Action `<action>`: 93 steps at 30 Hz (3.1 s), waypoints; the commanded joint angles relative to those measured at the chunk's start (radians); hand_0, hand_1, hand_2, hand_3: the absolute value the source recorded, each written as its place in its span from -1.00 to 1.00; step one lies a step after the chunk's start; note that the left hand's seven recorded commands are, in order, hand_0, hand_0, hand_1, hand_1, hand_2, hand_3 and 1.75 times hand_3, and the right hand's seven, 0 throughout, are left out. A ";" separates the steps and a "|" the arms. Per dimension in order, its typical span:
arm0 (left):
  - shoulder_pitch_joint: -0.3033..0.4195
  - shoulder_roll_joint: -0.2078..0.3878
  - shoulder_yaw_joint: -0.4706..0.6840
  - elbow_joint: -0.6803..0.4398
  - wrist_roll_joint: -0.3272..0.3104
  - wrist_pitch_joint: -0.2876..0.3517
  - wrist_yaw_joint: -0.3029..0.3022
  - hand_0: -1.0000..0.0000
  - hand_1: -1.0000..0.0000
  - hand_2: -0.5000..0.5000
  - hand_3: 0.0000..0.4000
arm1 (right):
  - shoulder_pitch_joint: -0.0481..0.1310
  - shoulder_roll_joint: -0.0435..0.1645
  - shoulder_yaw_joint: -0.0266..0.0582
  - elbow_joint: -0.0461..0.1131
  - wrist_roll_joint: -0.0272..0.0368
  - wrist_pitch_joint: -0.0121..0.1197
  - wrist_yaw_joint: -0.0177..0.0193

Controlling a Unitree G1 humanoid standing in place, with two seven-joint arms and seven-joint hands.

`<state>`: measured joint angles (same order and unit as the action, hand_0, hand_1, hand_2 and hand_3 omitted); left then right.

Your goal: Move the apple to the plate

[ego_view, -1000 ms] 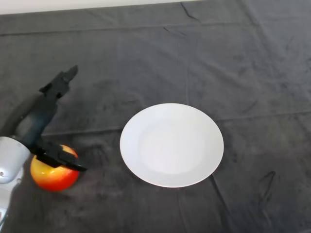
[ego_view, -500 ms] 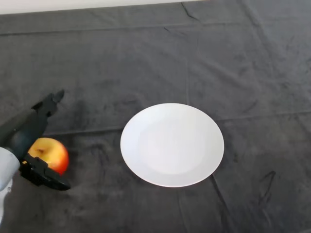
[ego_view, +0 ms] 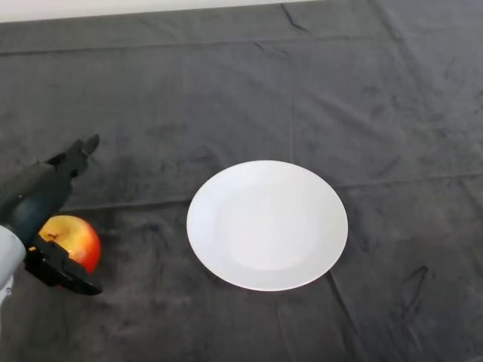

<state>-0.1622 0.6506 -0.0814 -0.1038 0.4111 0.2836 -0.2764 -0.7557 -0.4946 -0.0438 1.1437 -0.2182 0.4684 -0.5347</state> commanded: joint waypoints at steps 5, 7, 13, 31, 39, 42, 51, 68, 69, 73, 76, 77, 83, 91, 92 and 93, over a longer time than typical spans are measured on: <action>0.035 0.069 0.068 0.122 -0.015 -0.047 0.025 1.00 1.00 0.00 -1.00 | 0.030 -0.006 -0.0003 0.007 -0.0022 0.011 0.0062; 0.030 0.067 0.072 0.156 -0.021 -0.064 0.033 1.00 1.00 0.00 -1.00 | 0.030 -0.006 -0.0003 0.007 -0.0022 0.011 0.0062; 0.010 0.055 0.076 0.235 -0.034 -0.090 0.045 1.00 1.00 0.00 -1.00 | 0.030 -0.006 -0.0003 0.007 -0.0021 0.011 0.0062; -0.034 -0.003 0.086 0.303 -0.116 -0.133 0.019 -1.00 -1.00 0.00 1.00 | 0.031 -0.006 -0.0004 0.006 -0.0020 0.010 0.0067; -0.055 -0.016 0.106 0.296 -0.153 -0.145 0.009 -1.00 -1.00 0.00 1.00 | 0.032 -0.006 -0.0004 0.005 -0.0019 0.011 0.0069; -0.070 -0.024 0.109 0.274 -0.155 -0.131 0.014 -1.00 -1.00 0.00 1.00 | 0.032 -0.006 -0.0004 0.004 -0.0019 0.011 0.0070; -0.114 -0.081 0.093 0.183 -0.115 -0.098 0.099 -1.00 -1.00 0.00 1.00 | 0.033 -0.006 -0.0004 0.003 -0.0019 0.011 0.0073; -0.237 -0.252 -0.048 0.195 -0.015 -0.155 0.307 -1.00 -1.00 0.00 1.00 | 0.035 -0.006 -0.0006 0.000 -0.0019 0.012 0.0082; -0.247 -0.262 -0.063 0.206 -0.011 -0.160 0.314 -1.00 -1.00 0.00 1.00 | 0.035 -0.006 -0.0006 0.000 -0.0019 0.012 0.0082; -0.282 -0.284 -0.113 0.250 -0.006 -0.183 0.320 -1.00 -1.00 0.00 1.00 | 0.035 -0.006 -0.0006 0.000 -0.0019 0.012 0.0083; -0.309 -0.293 -0.145 0.284 -0.009 -0.199 0.311 -1.00 -1.00 0.00 1.00 | 0.035 -0.006 -0.0006 0.000 -0.0020 0.012 0.0083; -0.318 -0.295 -0.155 0.295 -0.011 -0.204 0.307 -1.00 -1.00 0.00 1.00 | 0.035 -0.006 -0.0006 0.000 -0.0020 0.012 0.0083; -0.355 -0.327 -0.233 0.375 -0.011 -0.239 0.304 -1.00 -1.00 0.00 1.00 | 0.034 -0.006 -0.0007 0.000 -0.0021 0.012 0.0082; -0.416 -0.377 -0.346 0.471 -0.026 -0.253 0.283 -1.00 -1.00 0.00 1.00 | 0.033 -0.006 -0.0007 0.003 -0.0024 0.012 0.0077; -0.423 -0.381 -0.357 0.479 -0.030 -0.254 0.279 -1.00 -1.00 0.00 1.00 | 0.033 -0.006 -0.0007 0.003 -0.0024 0.012 0.0076; -0.430 -0.383 -0.367 0.487 -0.034 -0.256 0.274 -1.00 -1.00 0.00 1.00 | 0.032 -0.006 -0.0007 0.003 -0.0024 0.012 0.0075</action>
<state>-0.5162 0.2643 -0.4348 0.3559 0.3759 0.0445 0.0044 -0.7552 -0.4950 -0.0446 1.1356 -0.2184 0.4678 -0.5345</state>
